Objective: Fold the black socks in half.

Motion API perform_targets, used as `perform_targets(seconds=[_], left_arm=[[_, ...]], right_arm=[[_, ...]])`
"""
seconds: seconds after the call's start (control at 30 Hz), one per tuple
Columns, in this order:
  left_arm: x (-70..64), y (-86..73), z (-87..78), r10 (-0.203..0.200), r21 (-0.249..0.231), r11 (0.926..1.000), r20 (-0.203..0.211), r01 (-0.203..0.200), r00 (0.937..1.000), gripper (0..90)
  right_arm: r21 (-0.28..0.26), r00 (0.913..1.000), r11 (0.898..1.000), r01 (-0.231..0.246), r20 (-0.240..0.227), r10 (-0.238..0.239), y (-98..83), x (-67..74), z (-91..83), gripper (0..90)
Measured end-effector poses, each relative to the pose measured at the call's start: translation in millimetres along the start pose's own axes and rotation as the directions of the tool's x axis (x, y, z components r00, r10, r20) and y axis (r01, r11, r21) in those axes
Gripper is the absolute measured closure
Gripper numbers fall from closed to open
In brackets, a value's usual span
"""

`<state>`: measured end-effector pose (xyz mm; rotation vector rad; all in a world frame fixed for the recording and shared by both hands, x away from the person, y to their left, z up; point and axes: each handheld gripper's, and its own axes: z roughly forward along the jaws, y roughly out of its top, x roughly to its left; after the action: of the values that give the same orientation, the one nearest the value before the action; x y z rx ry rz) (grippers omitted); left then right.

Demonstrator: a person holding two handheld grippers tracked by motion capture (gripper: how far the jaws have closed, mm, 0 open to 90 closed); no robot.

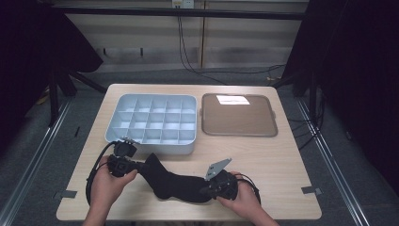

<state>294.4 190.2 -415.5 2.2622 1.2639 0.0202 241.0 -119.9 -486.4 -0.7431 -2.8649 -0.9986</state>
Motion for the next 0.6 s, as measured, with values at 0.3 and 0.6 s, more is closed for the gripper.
perform_targets(seconds=[0.3, 0.6], left_arm=[[-13.1, 9.6, -6.0, 0.017, -0.004, 0.9999, 0.040, -0.016, 0.9991, 79.6], [-17.6, 12.4, -6.9, 0.017, 0.009, 0.9998, 0.051, -0.018, 0.9986, 79.6]], right_arm=[[0.018, 0.9996, 0.999, 0.027, 0.009, -0.028, 5.7, -0.9, 1.7, 90.0], [0.015, 0.9995, 0.999, 0.030, 0.004, -0.030, 8.5, -4.2, 3.7, 90.0]])
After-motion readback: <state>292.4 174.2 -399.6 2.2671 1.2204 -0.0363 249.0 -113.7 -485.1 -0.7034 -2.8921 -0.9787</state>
